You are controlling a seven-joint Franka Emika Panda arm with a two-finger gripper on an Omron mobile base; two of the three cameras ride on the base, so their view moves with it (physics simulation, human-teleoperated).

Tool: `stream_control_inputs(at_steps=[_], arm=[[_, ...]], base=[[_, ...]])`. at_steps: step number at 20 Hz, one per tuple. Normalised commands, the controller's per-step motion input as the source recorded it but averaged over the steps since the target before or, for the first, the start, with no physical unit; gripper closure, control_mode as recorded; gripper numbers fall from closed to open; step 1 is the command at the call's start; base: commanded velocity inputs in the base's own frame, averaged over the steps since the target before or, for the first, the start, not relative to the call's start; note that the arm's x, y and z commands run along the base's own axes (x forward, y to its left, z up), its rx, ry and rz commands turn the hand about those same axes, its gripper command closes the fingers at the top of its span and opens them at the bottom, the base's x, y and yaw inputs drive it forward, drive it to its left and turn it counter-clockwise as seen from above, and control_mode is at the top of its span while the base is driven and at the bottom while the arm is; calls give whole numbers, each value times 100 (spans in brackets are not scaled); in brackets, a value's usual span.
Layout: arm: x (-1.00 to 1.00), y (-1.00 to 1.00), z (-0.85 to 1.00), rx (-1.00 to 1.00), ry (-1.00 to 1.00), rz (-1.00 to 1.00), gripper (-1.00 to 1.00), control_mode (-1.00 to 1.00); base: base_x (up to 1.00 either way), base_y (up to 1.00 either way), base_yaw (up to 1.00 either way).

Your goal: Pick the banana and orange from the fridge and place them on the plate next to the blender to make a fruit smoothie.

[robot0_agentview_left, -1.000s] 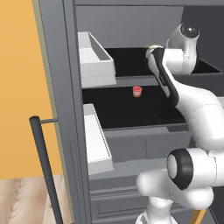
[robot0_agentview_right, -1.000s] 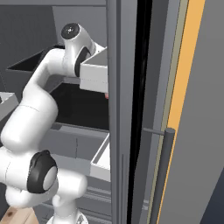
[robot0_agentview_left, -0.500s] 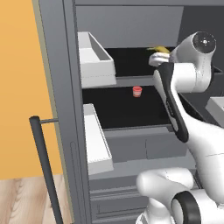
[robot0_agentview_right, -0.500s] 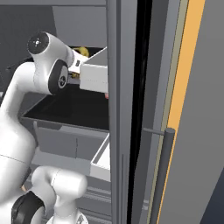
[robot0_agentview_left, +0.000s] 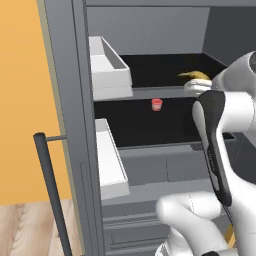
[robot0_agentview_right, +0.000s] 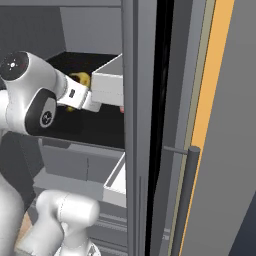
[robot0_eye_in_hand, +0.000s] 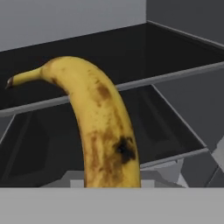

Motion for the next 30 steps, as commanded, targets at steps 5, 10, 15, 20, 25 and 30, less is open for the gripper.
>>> stream_control_inputs(at_steps=[5,10,15,20,25,30], arm=[[-40,2,-21,0,2,0,100,100],[0,0,0,0,0,0,100,100],[0,0,0,0,0,0,100,100],[0,0,0,0,0,0,100,100],[0,0,0,0,0,0,100,100],[0,0,0,0,0,0,100,100]], base=[[-60,5,0],[-100,13,1],[-100,38,18],[-100,22,54],[-85,47,67],[-62,87,69]])
